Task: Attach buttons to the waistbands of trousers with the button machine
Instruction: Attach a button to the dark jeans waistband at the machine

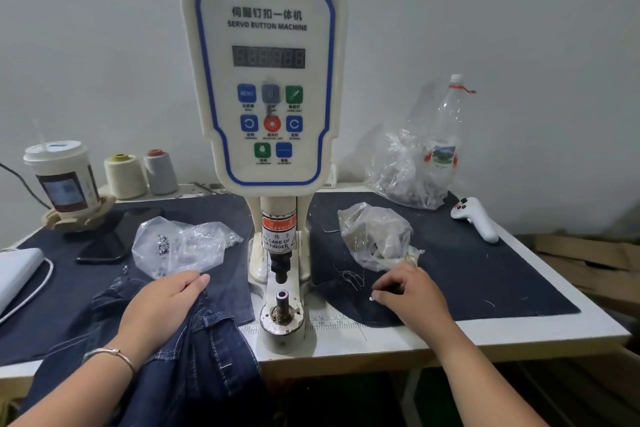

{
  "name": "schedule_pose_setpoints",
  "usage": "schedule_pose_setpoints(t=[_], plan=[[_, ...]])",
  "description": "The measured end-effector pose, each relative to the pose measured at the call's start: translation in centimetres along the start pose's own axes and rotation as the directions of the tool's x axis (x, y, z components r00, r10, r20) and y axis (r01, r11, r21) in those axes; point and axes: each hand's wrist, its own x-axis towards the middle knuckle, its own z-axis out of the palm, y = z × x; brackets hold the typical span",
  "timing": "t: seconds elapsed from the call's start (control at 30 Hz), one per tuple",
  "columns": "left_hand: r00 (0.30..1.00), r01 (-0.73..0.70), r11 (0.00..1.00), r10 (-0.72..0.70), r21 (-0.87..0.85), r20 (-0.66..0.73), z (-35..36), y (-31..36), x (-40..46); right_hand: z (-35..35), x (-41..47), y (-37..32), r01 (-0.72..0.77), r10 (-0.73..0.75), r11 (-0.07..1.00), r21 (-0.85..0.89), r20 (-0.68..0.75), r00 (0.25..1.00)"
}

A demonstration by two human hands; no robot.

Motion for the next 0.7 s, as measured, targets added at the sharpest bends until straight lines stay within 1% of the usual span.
schedule_pose_setpoints(t=[0.13,0.33,0.37,0.47,0.6,0.7], plan=[[1.000,-0.006,1.000,0.006,-0.005,0.002,0.0,0.2,-0.2,0.2,0.0,0.0,0.046,-0.046,0.998,-0.053,0.007,0.999],[1.000,-0.014,1.000,0.014,-0.024,0.004,-0.2,0.2,-0.3,0.1,-0.4,-0.4,0.093,-0.093,0.993,-0.068,0.011,0.996],[1.000,-0.017,1.000,0.017,-0.026,0.000,-0.2,0.2,-0.3,0.1,-0.6,-0.8,0.098,-0.099,0.995,-0.027,-0.005,0.995],[1.000,-0.030,0.999,0.030,-0.017,-0.005,-0.1,0.2,-0.2,0.7,-1.5,-3.5,0.129,-0.122,0.971,0.201,-0.049,0.991],[1.000,-0.024,0.999,0.024,-0.033,-0.004,-0.1,0.3,-0.3,2.7,-2.8,-7.8,0.258,-0.264,0.917,0.305,-0.021,0.964],[0.999,-0.034,0.999,0.034,-0.028,-0.008,-0.1,0.3,-0.4,3.6,-3.1,-9.6,0.279,-0.304,0.877,0.392,0.003,0.953]])
